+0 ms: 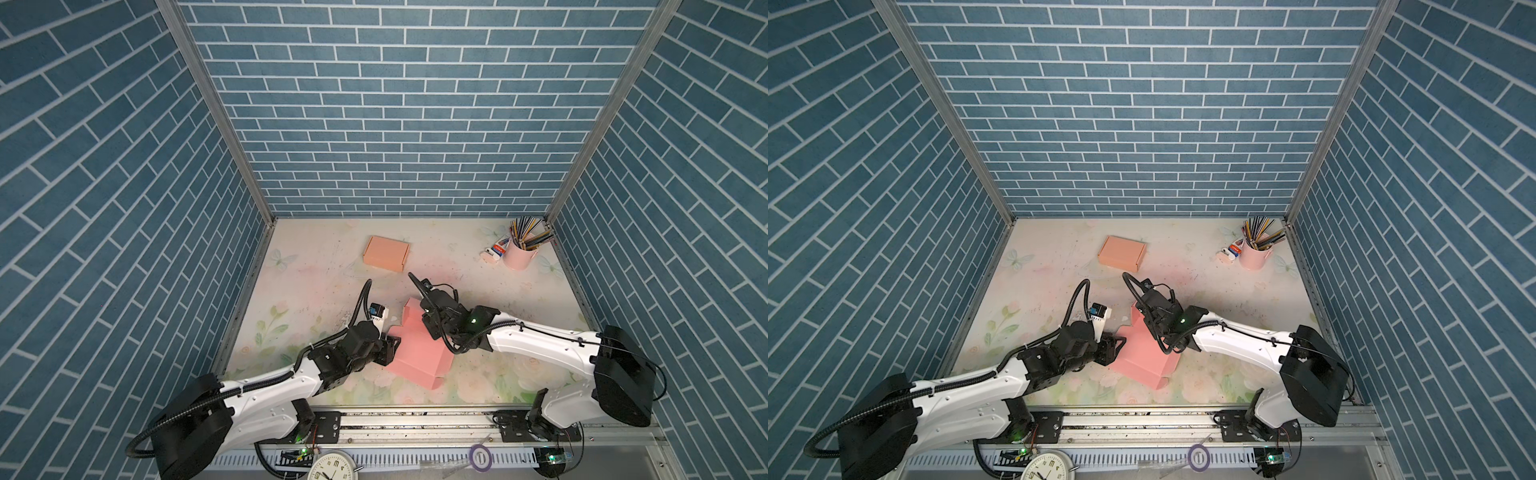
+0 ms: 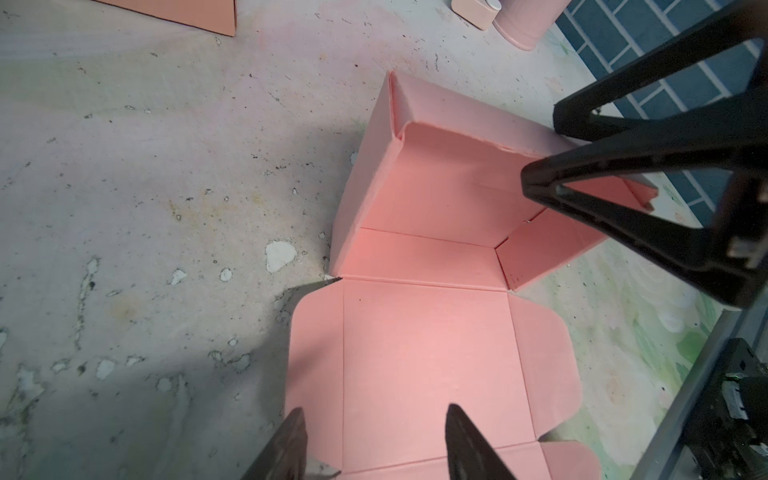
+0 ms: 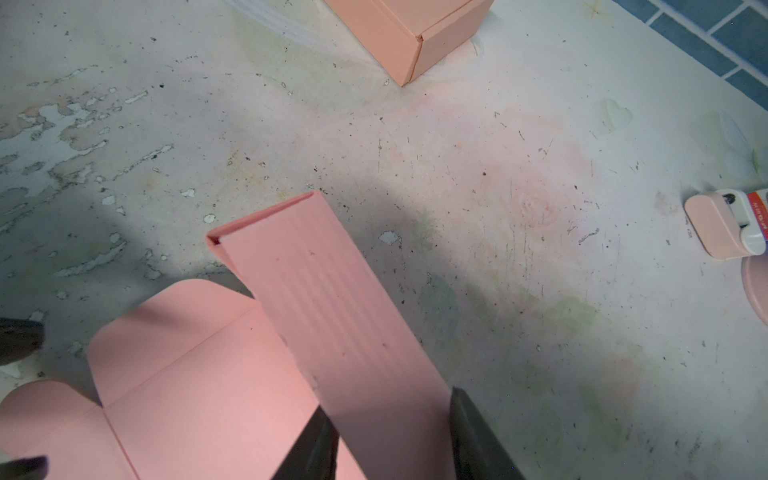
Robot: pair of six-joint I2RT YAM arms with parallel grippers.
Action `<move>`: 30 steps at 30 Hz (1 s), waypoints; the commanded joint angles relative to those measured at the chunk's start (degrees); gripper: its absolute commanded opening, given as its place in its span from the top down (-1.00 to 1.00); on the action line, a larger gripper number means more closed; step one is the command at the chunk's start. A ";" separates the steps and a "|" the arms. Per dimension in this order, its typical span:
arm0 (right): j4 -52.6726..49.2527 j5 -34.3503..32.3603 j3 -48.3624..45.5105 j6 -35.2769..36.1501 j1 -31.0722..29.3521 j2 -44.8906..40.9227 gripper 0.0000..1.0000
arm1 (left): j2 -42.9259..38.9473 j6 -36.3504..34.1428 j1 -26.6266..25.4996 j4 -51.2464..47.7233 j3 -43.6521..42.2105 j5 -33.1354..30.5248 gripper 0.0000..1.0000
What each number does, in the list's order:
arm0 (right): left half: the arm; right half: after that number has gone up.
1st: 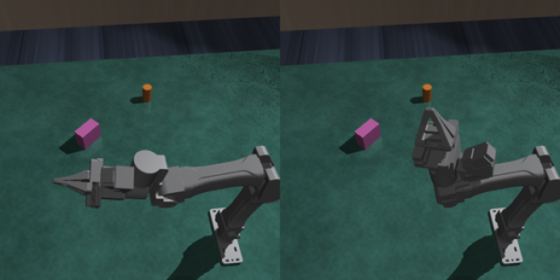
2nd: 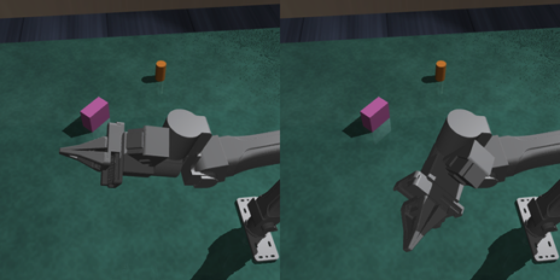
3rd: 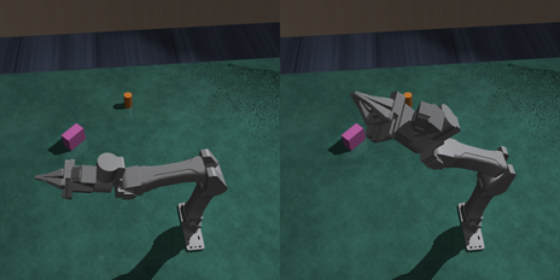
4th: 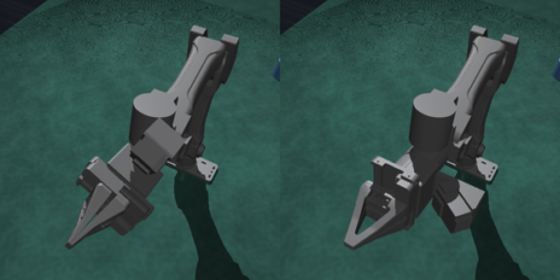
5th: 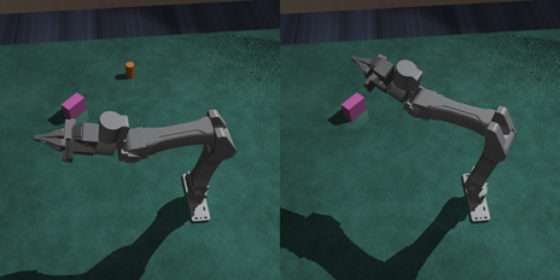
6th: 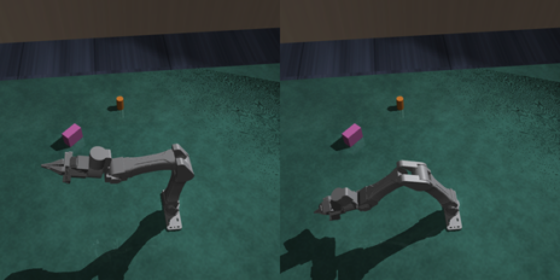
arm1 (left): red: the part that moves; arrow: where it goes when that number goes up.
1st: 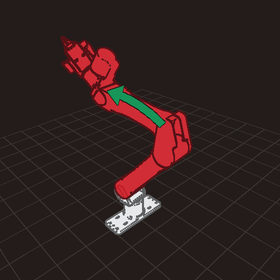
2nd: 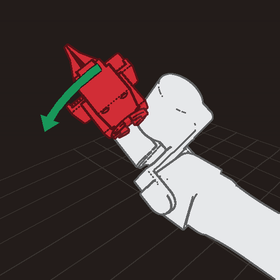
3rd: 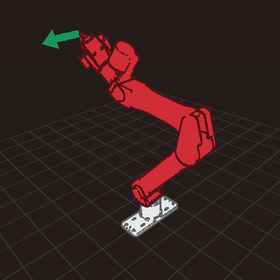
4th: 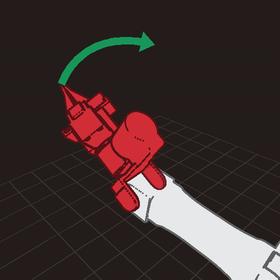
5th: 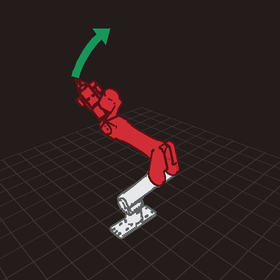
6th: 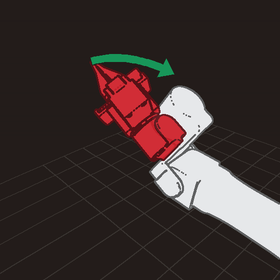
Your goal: Fold the paper box
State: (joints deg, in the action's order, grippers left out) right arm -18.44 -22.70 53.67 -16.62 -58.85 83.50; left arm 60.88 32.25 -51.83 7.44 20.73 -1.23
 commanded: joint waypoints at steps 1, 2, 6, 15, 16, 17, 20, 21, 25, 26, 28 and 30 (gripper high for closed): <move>-2.09 -0.16 0.82 -1.31 1.21 0.85 0.15 | -1.85 0.85 0.96 -7.41 3.17 0.95 -0.09; -2.21 -0.11 0.79 -1.62 1.55 0.89 0.16 | -2.51 0.64 1.53 -8.57 3.59 1.03 -0.09; -2.25 0.58 -0.10 -3.24 3.22 0.58 0.19 | -5.91 -0.41 6.70 -12.95 4.32 4.37 -0.11; 0.27 3.99 -4.21 -6.30 7.95 -1.94 0.30 | -10.44 1.68 11.47 -15.70 3.79 10.78 -0.39; 0.38 4.17 -4.60 -6.53 8.32 -1.90 0.30 | -10.26 1.77 11.49 -16.04 3.86 11.10 -0.45; 0.43 4.44 -4.97 -6.71 8.68 -1.78 0.31 | -10.09 1.85 11.51 -16.45 3.90 11.25 -0.50; 0.77 4.82 -6.22 -7.41 9.48 -1.69 0.32 | -10.55 1.93 11.65 -17.74 3.82 10.87 -0.58; 0.99 5.07 -6.71 -7.65 9.86 -1.67 0.33 | -10.90 1.94 11.88 -18.20 3.82 10.74 -0.59; 2.36 6.76 -8.72 -8.17 11.68 -1.66 0.34 | -12.21 2.29 13.52 -18.79 3.44 11.88 -0.62; 2.56 7.02 -9.05 -8.21 12.03 -1.52 0.35 | -12.44 2.37 14.11 -18.80 3.27 12.40 -0.62; 2.84 7.40 -9.65 -8.33 12.59 -1.14 0.35 | -12.87 2.77 15.32 -18.76 2.70 13.55 -0.62; 3.34 7.82 -10.22 -8.40 13.09 -0.59 0.35 | -13.44 3.46 16.55 -18.27 1.97 14.96 -0.62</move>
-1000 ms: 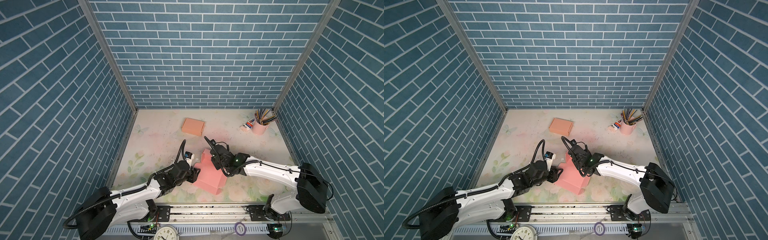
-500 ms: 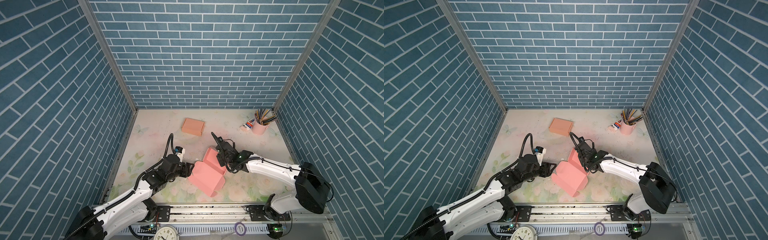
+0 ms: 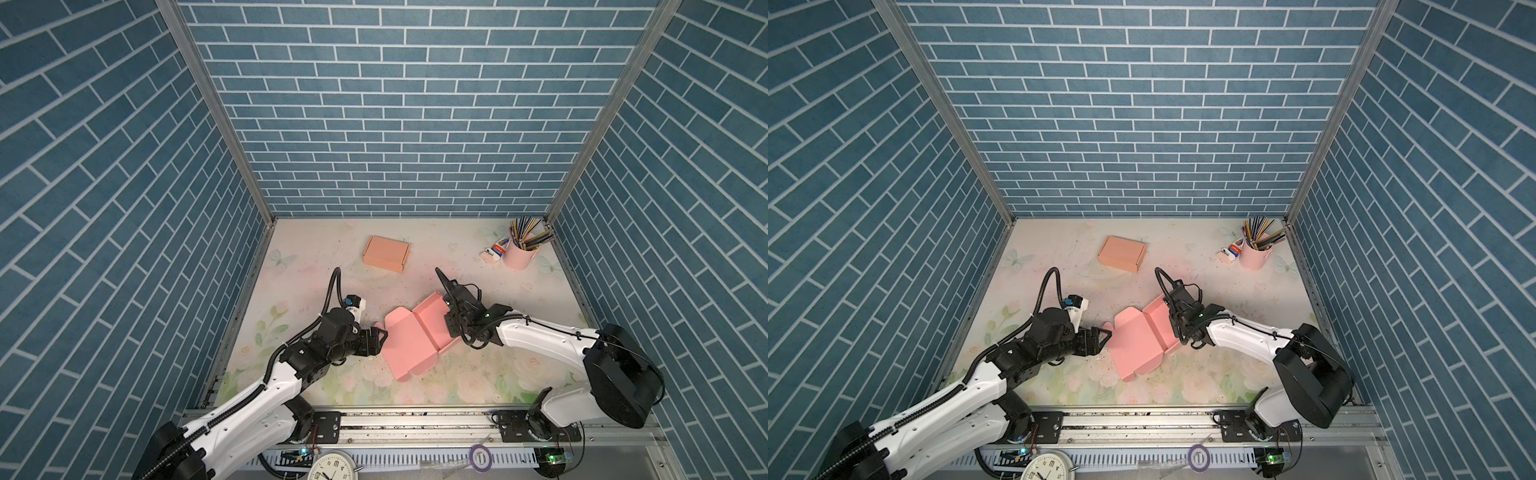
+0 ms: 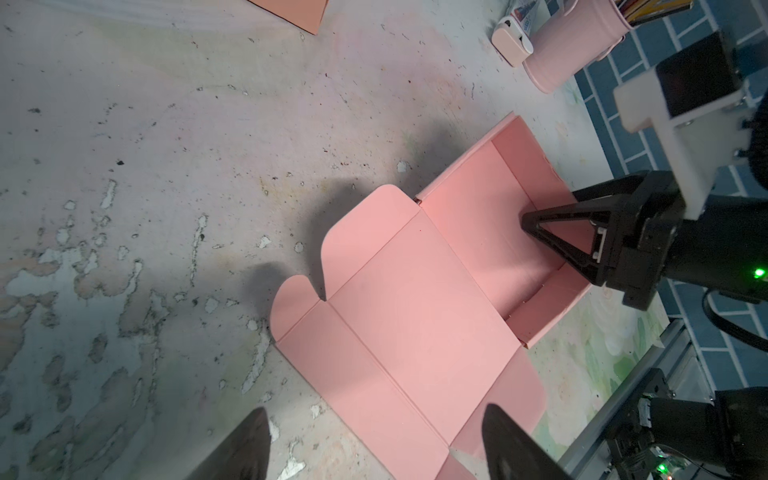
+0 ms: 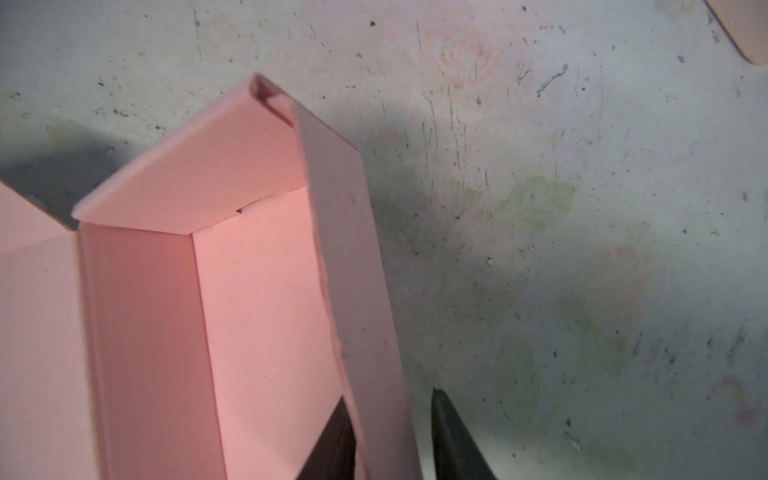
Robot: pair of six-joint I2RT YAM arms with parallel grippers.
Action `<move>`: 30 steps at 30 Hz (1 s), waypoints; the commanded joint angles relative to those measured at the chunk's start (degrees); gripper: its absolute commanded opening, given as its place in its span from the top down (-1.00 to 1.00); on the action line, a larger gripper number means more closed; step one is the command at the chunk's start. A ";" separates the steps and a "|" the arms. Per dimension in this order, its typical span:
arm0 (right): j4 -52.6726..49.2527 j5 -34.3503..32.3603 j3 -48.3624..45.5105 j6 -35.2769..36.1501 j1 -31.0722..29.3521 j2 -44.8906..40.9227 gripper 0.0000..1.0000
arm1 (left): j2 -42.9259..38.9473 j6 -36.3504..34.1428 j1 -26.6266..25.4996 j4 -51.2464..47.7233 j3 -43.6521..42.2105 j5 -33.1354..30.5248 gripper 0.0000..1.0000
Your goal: Fold the paper box
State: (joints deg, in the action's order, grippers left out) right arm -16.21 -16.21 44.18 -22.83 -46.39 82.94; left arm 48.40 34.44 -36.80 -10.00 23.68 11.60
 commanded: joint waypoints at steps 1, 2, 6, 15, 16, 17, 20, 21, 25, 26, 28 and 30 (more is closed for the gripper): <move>1.35 1.63 -0.99 -2.29 0.85 0.13 0.35 | -1.24 1.68 2.13 -0.46 -1.33 2.85 -0.62; 1.69 1.95 -1.32 -2.32 1.15 0.50 0.35 | -1.59 2.35 2.78 -0.02 -1.76 3.62 -0.62; 3.00 2.97 -2.46 -2.74 1.91 1.56 0.35 | -2.69 4.37 5.06 1.88 -3.59 6.16 -0.62; 4.42 4.08 -3.84 -2.92 2.69 2.65 0.33 | -0.74 10.82 5.51 13.56 -8.82 12.58 -0.62; 4.47 4.18 -3.84 -2.90 2.71 2.70 0.33 | 0.16 11.91 5.27 16.08 -9.53 13.81 -0.62; 4.61 4.27 -3.93 -2.92 2.71 2.75 0.33 | 1.28 12.72 5.06 18.31 -10.03 14.68 -0.62; 4.66 4.66 -3.82 -2.91 2.70 2.97 0.32 | 4.06 12.76 3.63 20.24 -9.23 14.43 -0.63; 4.69 4.70 -3.77 -2.94 2.71 3.01 0.32 | 4.66 12.77 3.06 20.66 -8.72 14.07 -0.63; 5.08 4.91 -4.11 -3.18 2.71 2.85 0.31 | 7.32 13.97 1.68 23.87 -8.01 13.16 -0.61; 5.14 4.98 -4.19 -3.17 2.71 2.85 0.30 | 8.20 14.53 1.12 25.20 -8.10 12.89 -0.59; 5.27 5.28 -4.12 -3.26 2.71 2.97 0.30 | 9.97 15.53 0.02 27.82 -7.67 12.62 -0.51; 5.20 5.54 -4.02 -3.26 2.71 2.96 0.30 | 11.91 16.10 -1.35 29.25 -6.98 11.94 -0.40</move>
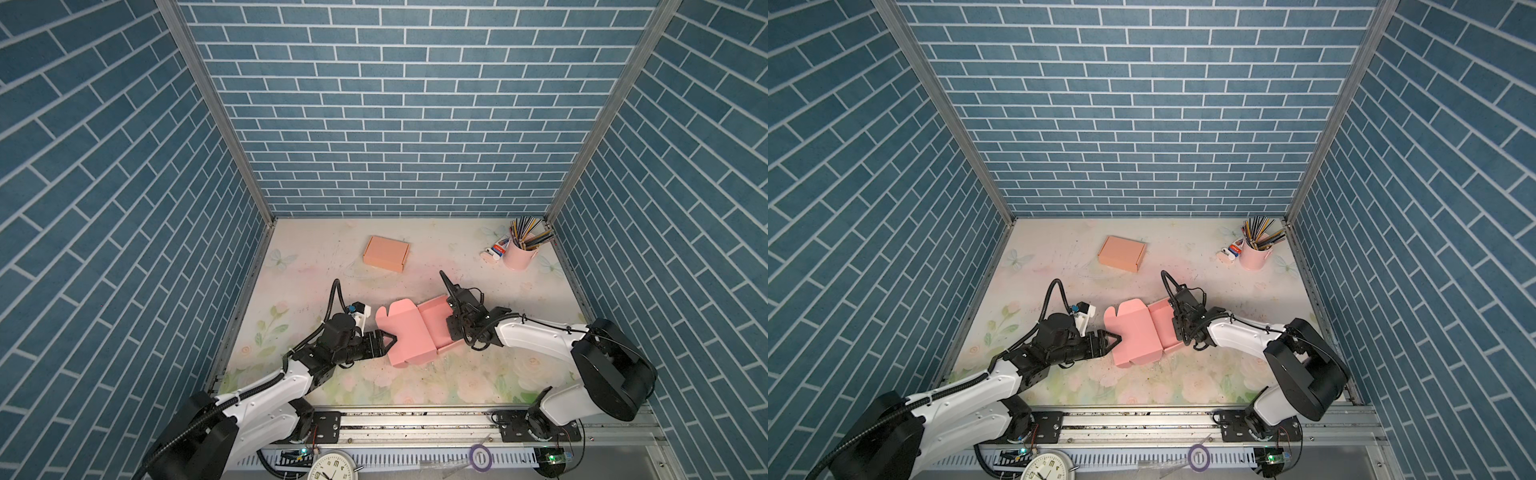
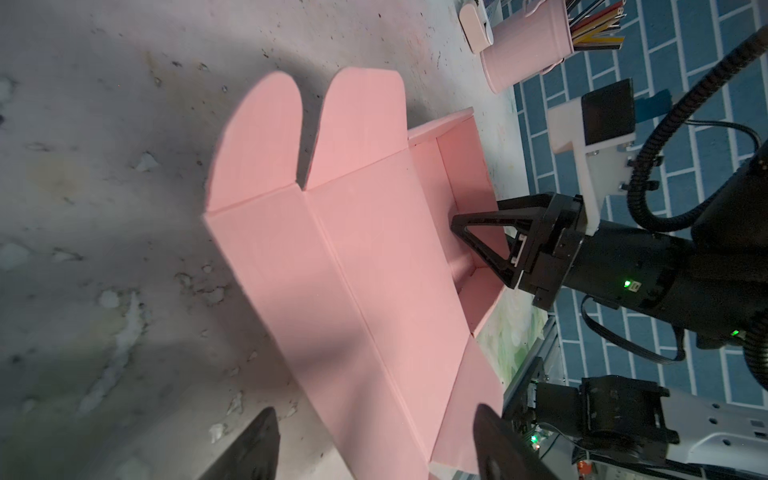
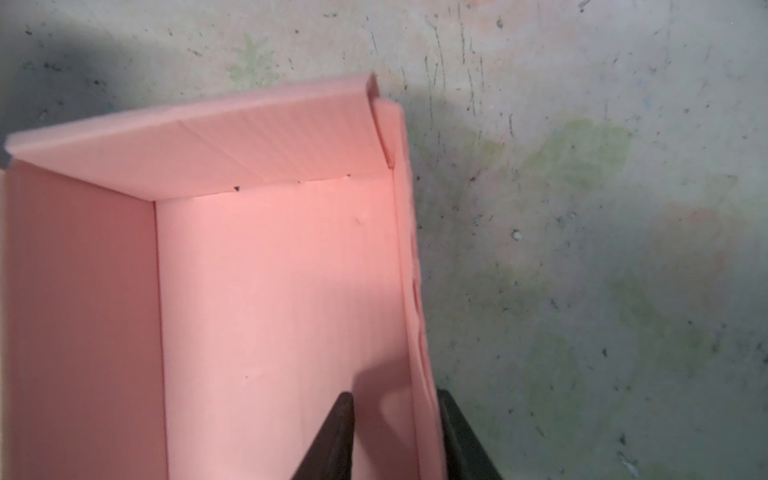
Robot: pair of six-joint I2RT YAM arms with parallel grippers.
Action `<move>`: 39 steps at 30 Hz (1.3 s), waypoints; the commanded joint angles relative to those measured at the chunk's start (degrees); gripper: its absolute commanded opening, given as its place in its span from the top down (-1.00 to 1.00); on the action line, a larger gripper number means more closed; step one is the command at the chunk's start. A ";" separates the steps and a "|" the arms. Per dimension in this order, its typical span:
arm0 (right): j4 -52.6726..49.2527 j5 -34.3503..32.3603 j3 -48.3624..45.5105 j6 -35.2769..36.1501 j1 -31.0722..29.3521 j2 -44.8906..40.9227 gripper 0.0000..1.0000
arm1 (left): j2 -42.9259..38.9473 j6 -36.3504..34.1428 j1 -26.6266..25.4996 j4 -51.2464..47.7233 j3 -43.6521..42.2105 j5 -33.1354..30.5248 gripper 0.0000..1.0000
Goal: Fold the paper box
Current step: 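Hold the box wall with the right gripper while the left gripper grips the end flap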
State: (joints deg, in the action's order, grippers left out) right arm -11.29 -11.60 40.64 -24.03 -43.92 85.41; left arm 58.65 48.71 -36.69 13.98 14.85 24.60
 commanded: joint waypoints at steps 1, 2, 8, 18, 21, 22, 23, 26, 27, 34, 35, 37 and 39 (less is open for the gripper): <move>0.36 1.04 -0.52 -2.07 0.24 0.54 0.30 | 2.21 2.20 -1.89 5.80 2.00 -1.35 -0.32; 0.46 1.10 -0.56 -2.07 0.24 0.36 0.30 | 2.71 2.69 -2.28 6.57 2.00 -1.69 -0.22; 0.45 0.96 -1.00 -1.75 0.24 -0.51 0.29 | 4.09 6.29 -2.85 9.82 0.42 -3.87 0.26; 0.67 1.32 -1.79 -1.42 0.24 -3.25 0.25 | 3.80 6.92 -2.96 8.38 1.06 -6.67 0.59; 0.54 1.06 -1.95 -1.43 0.24 -4.17 0.21 | 4.58 7.67 -2.89 9.20 1.08 -6.66 0.61; 0.42 0.91 -2.00 -1.39 0.21 -4.49 0.19 | 4.95 7.85 -2.91 9.54 1.14 -6.58 0.63; 0.36 0.75 -2.04 -1.38 0.24 -4.77 0.17 | 5.15 8.05 -2.85 9.83 1.14 -6.52 0.65; -0.31 0.71 -1.98 -1.54 0.24 -5.76 0.06 | 5.30 8.33 -3.02 10.06 1.14 -7.01 0.69; -0.75 0.50 -1.89 -1.60 0.15 -6.23 0.01 | 5.17 8.33 -3.04 10.02 1.20 -7.14 0.71; -3.91 -0.85 -4.07 -2.35 -0.19 -13.68 -0.25 | 5.56 5.79 -3.08 6.73 3.64 -6.41 0.84; -4.21 -0.63 -4.69 -2.06 -0.35 -14.89 -0.29 | 5.43 5.64 -3.05 6.27 3.85 -6.48 0.86; -5.55 -0.75 -5.21 -1.96 -0.83 -17.20 -0.33 | 5.28 5.23 -3.02 5.49 4.21 -6.49 0.90; -7.70 -2.18 -5.18 -2.29 -2.18 -19.84 -0.35 | 5.10 4.54 -2.96 4.19 4.97 -6.42 0.92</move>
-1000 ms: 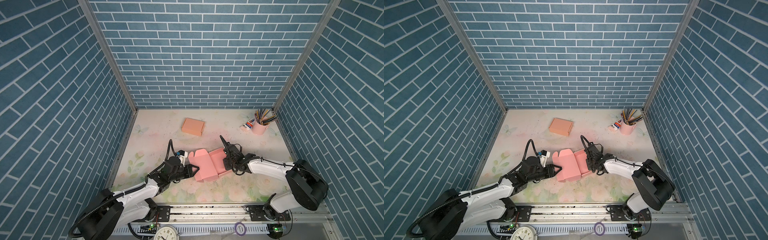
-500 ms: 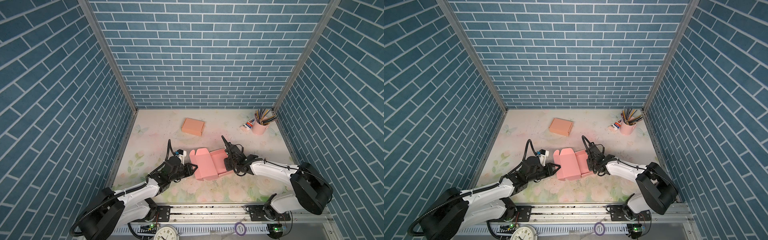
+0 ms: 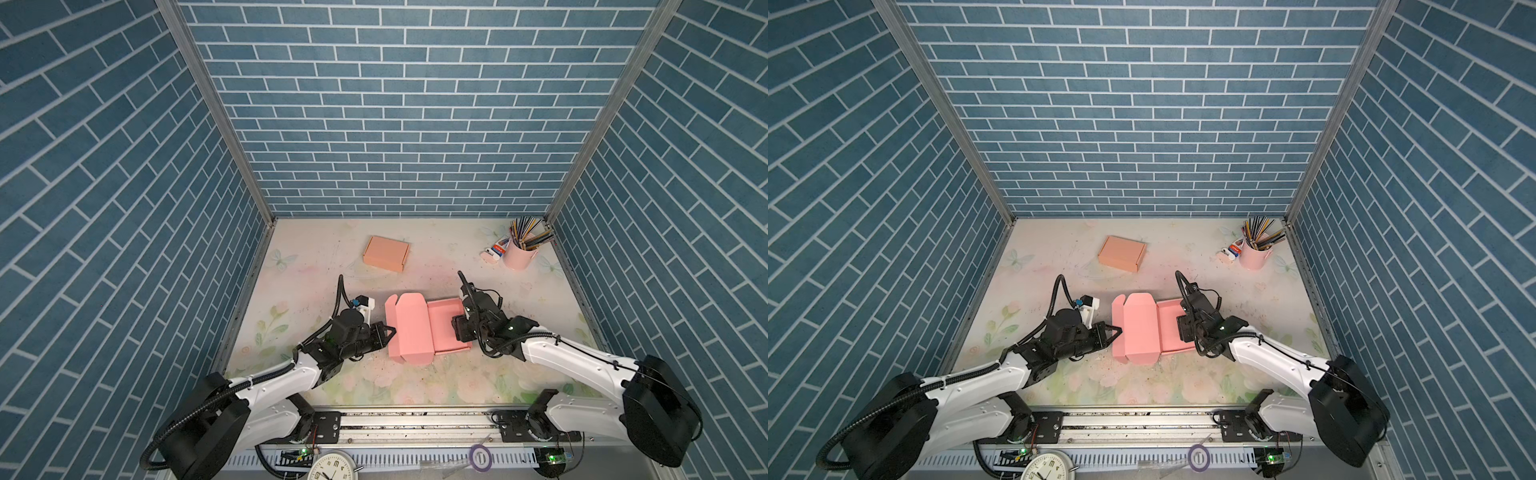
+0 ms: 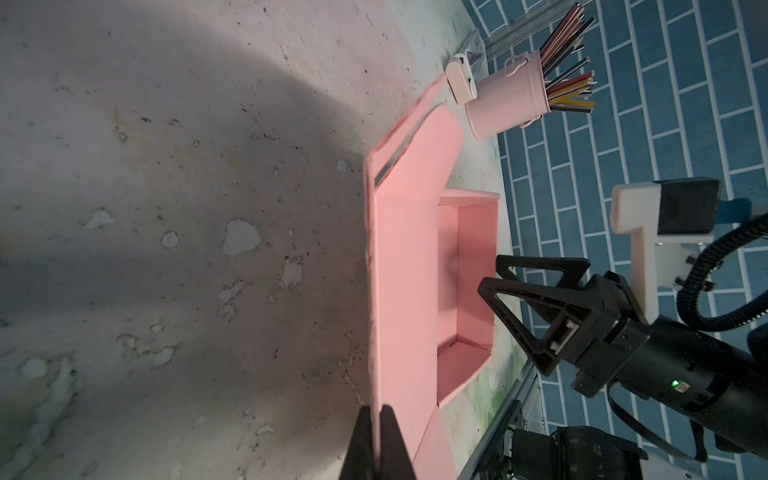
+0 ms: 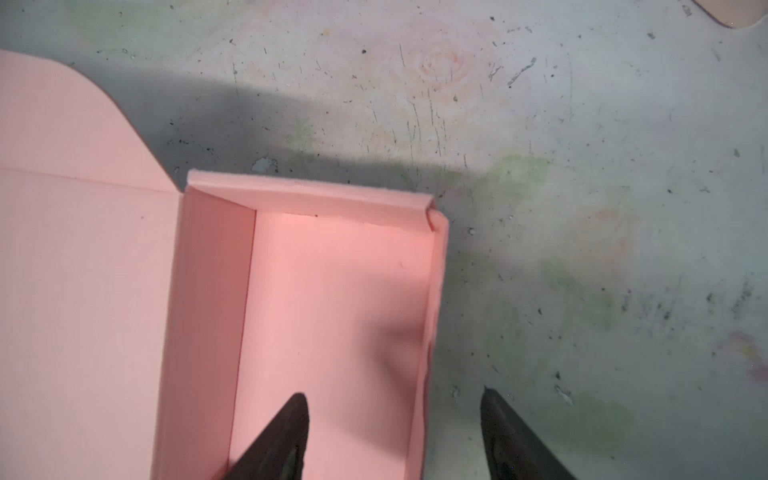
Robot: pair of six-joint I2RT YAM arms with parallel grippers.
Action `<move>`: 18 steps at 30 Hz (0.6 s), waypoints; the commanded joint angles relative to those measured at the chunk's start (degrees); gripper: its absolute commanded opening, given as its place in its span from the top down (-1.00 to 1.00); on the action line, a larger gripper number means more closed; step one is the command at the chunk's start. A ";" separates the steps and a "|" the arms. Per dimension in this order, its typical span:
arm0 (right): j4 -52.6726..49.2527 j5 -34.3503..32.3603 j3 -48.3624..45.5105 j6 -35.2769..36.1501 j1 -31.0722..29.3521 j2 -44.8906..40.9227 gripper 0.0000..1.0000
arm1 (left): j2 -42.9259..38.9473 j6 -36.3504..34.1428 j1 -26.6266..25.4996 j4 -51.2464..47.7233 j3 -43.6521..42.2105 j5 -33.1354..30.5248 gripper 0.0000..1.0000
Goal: Fold the paper box
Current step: 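Hold the box wall with the right gripper while the left gripper grips the end flap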
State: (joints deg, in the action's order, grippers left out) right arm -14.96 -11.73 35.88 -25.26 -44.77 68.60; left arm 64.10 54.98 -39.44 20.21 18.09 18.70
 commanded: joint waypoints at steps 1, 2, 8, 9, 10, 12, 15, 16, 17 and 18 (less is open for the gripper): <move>-4.94 -2.63 -0.23 -1.12 -2.02 -4.30 -0.35 | -0.50 -2.10 -0.29 -2.59 2.00 -0.52 0.92; -6.06 -3.48 0.00 -1.10 -2.82 -5.66 -0.35 | -0.75 -2.63 -0.29 -3.20 2.42 -0.62 0.93; -8.24 -5.23 1.04 1.41 -5.29 -12.05 -0.34 | -0.77 -8.26 -0.27 -7.61 5.66 0.94 0.93; -8.22 -4.79 1.33 1.98 -5.32 -12.89 -0.34 | -0.42 -9.79 -0.31 -9.02 6.87 1.55 0.93; -8.16 -4.45 1.66 2.42 -5.43 -13.78 -0.34 | -0.11 -11.29 -0.31 -10.65 8.12 2.02 0.92; -7.49 -3.39 1.75 3.36 -5.68 -16.01 -0.34 | 0.40 -15.14 -0.31 -15.16 11.16 2.65 0.93; -4.64 -0.68 0.69 5.04 -5.97 -19.50 -0.34 | -0.01 -21.03 -0.24 -22.74 15.56 2.99 0.93; -3.09 0.42 0.08 5.62 -5.95 -20.61 -0.35 | -0.31 -22.74 -0.28 -25.22 16.87 2.66 0.93; -1.04 1.71 -1.02 6.35 -6.01 -21.76 -0.36 | -0.52 -24.65 -0.26 -27.92 18.28 2.19 0.93; 1.40 3.16 -2.05 7.14 -5.98 -22.83 -0.37 | -0.71 -26.46 -0.21 -30.25 19.53 1.84 0.93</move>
State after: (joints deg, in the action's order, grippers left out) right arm -18.72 -12.23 35.40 -21.71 -50.39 48.36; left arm 64.29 36.86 -39.57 0.08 34.50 20.82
